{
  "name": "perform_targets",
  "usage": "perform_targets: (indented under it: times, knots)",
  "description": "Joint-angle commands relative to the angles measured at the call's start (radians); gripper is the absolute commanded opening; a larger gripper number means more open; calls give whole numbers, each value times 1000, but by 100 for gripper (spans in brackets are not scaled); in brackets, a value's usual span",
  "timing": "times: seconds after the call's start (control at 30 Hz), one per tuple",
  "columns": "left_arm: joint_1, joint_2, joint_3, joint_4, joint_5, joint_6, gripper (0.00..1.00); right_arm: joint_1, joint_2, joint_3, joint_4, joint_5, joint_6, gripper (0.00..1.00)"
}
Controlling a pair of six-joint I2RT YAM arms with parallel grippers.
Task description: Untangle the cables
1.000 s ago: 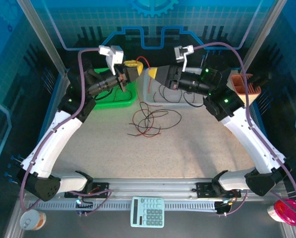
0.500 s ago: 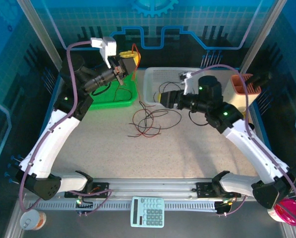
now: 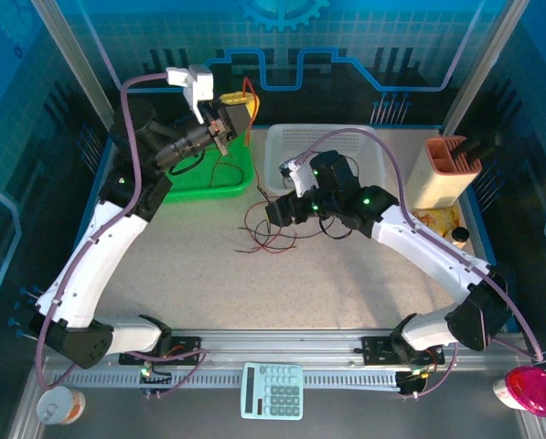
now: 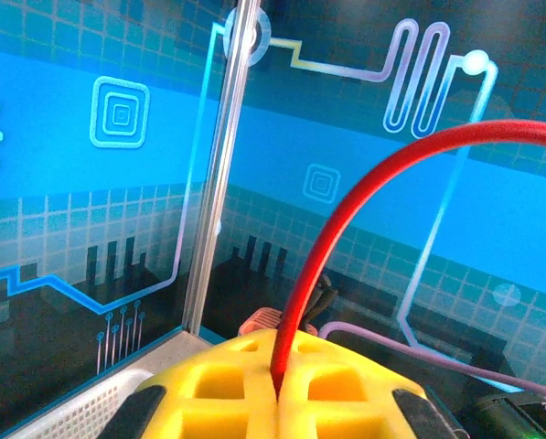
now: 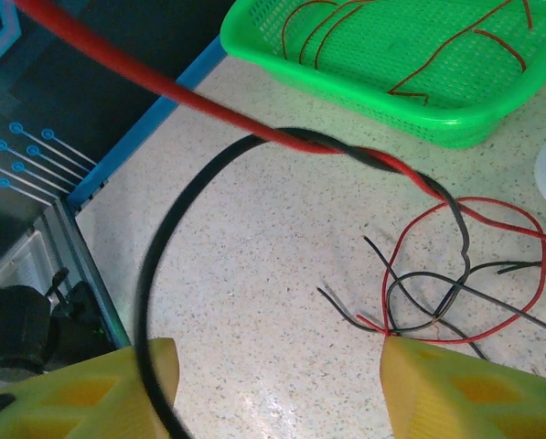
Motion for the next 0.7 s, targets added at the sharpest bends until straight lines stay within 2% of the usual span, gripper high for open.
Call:
perform_targets:
  times: [0.0,0.07,0.4,0.67]
  knots:
    - [-9,-3,41,26,-9,-4,0,12,17,27,6,15,-14,32]
    - [-9,-1,48,26,-15,-2,0,4,19,14,5,31,-2,0]
    - [-9,65,274,-6,-108,30,0,-126,-6,-252,106,64,100,0]
    - [-6,135,486,-76,-166,123,0,-148,-59,-337,102,67,120,0]
